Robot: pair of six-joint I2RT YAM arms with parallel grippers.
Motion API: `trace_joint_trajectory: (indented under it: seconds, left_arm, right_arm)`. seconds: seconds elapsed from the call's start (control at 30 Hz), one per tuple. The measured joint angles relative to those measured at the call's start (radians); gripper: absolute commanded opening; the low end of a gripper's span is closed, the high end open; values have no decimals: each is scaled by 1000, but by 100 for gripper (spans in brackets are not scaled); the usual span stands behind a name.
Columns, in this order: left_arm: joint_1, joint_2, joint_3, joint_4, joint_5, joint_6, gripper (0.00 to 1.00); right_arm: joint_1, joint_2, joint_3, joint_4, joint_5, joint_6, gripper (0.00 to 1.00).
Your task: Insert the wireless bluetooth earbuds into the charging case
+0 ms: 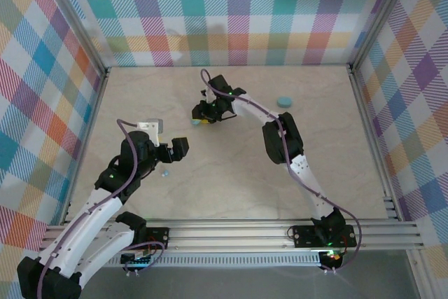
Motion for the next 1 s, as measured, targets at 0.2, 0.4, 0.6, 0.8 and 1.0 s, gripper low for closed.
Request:
trace_joint_trajectory:
  seconds: [0.2, 0.4, 0.6, 0.8, 1.0]
  left_arm:
    - [8, -6, -11, -8, 26, -17, 100]
    - [9, -32, -11, -14, 53, -17, 100]
    - [13, -37, -11, -36, 61, -17, 100]
    - [13, 35, 3, -44, 85, -20, 100]
    - [13, 162, 51, -32, 132, -29, 100]
  right_arm:
    - [7, -3, 17, -42, 56, -25, 54]
    - [18, -27, 18, -113, 149, -56, 57]
    - [14, -60, 18, -212, 262, -98, 57]
    - [-11, -134, 18, -284, 339, -159, 57]
    - [-79, -262, -76, -310, 400, -235, 61]
